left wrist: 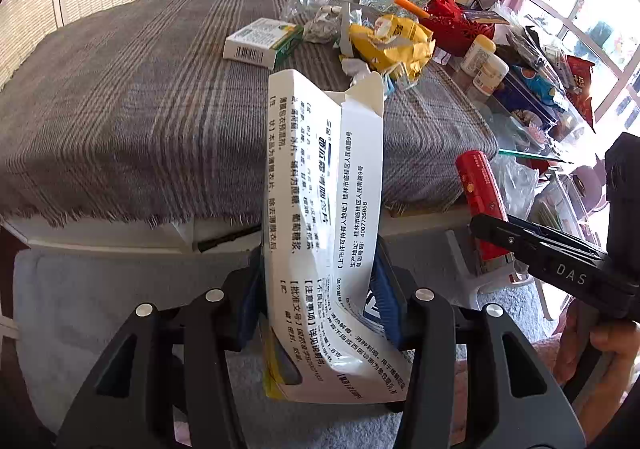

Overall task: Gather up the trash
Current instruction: 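Carry the leaflet and red can down over the grey bin and release both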

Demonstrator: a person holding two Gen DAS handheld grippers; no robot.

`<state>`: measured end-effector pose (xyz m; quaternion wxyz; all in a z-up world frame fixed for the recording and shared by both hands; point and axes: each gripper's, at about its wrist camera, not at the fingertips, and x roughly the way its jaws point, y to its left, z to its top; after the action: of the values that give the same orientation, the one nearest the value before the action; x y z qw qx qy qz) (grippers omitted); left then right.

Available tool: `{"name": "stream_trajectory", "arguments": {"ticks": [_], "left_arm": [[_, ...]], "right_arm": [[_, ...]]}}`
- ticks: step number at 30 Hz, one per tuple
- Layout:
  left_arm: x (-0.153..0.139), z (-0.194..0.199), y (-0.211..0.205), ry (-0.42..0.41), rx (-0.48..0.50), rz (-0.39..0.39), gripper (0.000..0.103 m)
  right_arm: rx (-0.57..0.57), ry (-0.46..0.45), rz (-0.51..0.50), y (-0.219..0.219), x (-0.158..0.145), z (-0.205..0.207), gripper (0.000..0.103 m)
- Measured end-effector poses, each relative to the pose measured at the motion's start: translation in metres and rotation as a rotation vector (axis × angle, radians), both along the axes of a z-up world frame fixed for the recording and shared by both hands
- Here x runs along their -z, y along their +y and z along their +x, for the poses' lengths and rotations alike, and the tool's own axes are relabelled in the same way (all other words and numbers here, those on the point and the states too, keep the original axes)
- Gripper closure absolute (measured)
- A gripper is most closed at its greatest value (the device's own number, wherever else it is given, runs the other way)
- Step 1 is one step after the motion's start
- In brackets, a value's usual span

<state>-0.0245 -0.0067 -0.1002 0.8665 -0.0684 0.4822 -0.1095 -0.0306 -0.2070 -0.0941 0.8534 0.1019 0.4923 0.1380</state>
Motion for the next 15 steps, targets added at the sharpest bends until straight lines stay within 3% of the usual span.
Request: {"name": "stream_trajectory", "arguments": {"ticks": [8,15], "left_arm": [[0.053,-0.030,0.002,0.079,-0.003,0.001,0.057],[0.096,-0.026,-0.012,0.165,0.044,0.037,0.057]], "right_arm": [[-0.049,0.086,-0.023,0.024,0.039,-0.020,0.066],[-0.057,0.149,-0.097,0.034,0.068,-0.014,0.066]]}}
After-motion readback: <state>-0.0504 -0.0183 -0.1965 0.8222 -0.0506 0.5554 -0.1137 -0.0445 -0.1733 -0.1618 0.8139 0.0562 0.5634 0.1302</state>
